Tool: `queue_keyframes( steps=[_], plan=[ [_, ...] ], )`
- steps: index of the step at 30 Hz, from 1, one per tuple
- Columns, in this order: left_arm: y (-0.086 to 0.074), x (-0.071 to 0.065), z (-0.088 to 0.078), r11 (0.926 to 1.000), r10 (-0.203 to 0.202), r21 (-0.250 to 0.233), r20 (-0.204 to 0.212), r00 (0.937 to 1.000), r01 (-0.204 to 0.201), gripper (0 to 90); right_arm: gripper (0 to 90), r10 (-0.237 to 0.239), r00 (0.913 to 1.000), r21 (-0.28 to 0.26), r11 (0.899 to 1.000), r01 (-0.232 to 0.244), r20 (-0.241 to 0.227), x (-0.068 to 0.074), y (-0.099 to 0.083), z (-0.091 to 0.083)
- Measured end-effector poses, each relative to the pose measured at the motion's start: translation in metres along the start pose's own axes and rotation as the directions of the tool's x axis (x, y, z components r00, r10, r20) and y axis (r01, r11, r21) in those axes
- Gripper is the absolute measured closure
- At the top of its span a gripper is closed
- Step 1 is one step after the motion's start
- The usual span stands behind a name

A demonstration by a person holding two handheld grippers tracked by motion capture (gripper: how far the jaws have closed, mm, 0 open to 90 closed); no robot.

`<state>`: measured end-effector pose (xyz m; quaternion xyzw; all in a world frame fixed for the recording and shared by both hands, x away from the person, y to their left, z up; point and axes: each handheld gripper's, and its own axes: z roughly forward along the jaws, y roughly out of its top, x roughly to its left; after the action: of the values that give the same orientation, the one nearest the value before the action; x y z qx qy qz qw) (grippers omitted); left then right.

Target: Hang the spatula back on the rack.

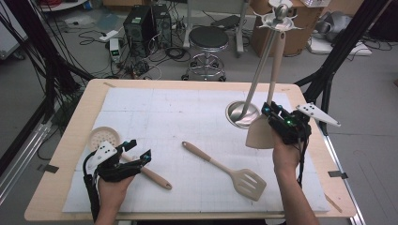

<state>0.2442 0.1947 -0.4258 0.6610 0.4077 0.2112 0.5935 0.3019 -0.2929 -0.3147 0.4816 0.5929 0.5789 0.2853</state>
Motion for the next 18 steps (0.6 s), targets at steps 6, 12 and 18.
queue_keyframes(
  steps=[6, 12, 18],
  plan=[
    [0.000, 0.000, 0.000, 1.0000, 0.002, -0.002, -0.001, 1.0000, -0.002, 27.2, 57.5, 0.050, 0.9986, -0.090, 0.995, -0.051, -0.015, -0.010, 0.005, -0.008],
    [0.000, 0.000, 0.000, 1.0000, 0.003, 0.001, -0.001, 1.0000, -0.003, 27.3, 56.9, 0.089, 0.9954, -0.217, 0.972, -0.095, -0.035, -0.020, 0.022, -0.015],
    [-0.001, 0.000, 0.000, 1.0000, 0.001, 0.001, -0.004, 1.0000, -0.001, 27.2, 58.8, 0.066, 0.9959, -0.296, 0.952, -0.081, -0.062, -0.021, 0.054, -0.016]
  ],
)
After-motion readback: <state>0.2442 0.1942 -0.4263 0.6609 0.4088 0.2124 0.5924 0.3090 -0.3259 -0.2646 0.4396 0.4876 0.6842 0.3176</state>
